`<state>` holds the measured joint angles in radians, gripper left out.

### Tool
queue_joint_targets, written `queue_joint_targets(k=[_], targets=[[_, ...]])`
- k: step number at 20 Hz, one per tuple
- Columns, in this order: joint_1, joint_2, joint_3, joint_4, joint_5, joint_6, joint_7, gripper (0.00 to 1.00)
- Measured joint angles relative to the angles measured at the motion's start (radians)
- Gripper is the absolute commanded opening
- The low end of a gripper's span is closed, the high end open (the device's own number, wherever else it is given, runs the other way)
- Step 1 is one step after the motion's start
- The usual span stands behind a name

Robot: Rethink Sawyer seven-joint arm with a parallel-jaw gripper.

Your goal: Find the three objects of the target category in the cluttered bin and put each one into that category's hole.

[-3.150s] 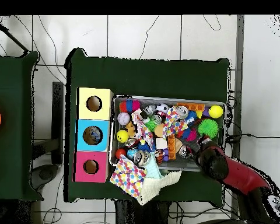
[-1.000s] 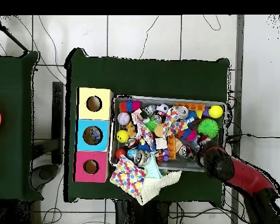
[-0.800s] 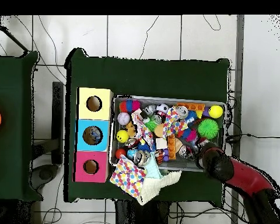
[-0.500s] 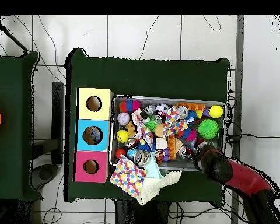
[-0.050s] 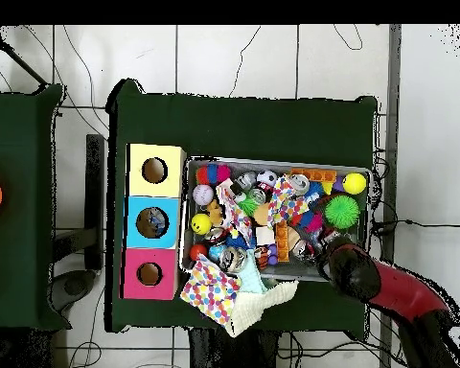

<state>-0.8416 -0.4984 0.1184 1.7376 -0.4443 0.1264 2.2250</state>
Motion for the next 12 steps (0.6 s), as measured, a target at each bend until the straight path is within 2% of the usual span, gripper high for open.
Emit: queue_joint_targets(k=[12], targets=[[0.000,-0.105,-0.001,0.003,-0.001,0.000,0.000,1.00]])
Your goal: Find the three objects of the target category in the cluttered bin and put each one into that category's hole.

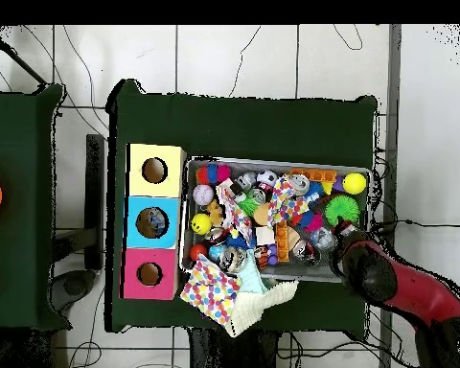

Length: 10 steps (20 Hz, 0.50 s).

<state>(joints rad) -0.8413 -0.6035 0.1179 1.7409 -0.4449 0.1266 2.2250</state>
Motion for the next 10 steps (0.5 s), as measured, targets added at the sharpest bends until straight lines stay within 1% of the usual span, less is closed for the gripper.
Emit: queue_joint_targets(k=[5,6,10], targets=[[-0.001,-0.033,0.000,0.001,0.000,0.000,0.000,1.00],[-0.002,-0.047,0.000,0.001,0.000,0.000,0.000,0.00],[-0.003,-0.055,0.000,0.001,0.000,0.000,0.000,0.00]])
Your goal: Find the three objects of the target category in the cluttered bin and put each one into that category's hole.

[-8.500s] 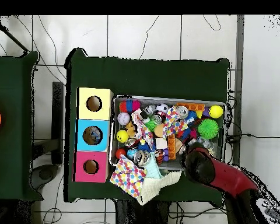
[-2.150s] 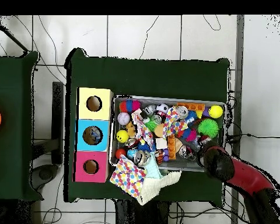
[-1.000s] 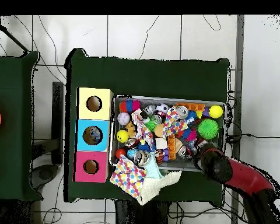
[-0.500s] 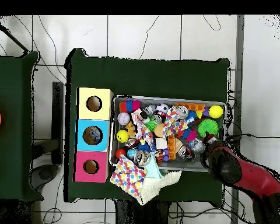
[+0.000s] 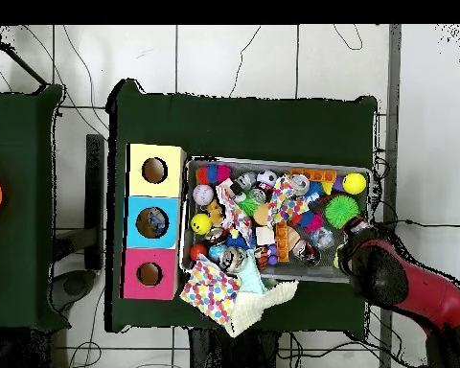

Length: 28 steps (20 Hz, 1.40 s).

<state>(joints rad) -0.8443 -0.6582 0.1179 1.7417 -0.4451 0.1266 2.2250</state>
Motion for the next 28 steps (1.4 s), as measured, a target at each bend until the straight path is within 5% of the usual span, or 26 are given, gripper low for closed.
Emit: queue_joint_targets(k=[25,26,28], targets=[[-0.002,-0.003,0.000,0.016,-0.001,0.000,0.000,0.00],[-0.004,-0.003,0.000,0.024,-0.001,0.000,0.000,1.00],[-0.005,-0.003,0.000,0.029,-0.001,0.000,0.000,1.00]])
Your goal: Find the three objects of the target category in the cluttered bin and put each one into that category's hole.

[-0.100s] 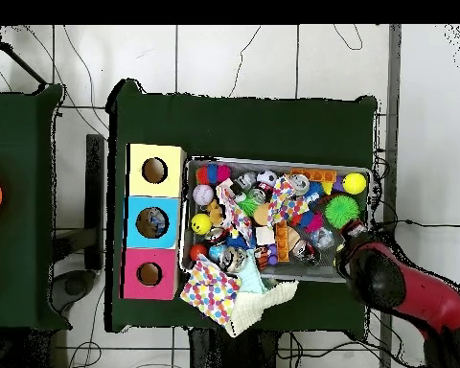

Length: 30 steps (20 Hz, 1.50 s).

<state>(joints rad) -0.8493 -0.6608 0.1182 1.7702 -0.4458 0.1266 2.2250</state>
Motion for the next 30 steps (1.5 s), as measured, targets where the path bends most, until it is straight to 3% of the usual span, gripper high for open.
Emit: queue_joint_targets(k=[30], targets=[[0.015,0.025,-0.014,0.031,0.000,0.000,0.000,1.00]])
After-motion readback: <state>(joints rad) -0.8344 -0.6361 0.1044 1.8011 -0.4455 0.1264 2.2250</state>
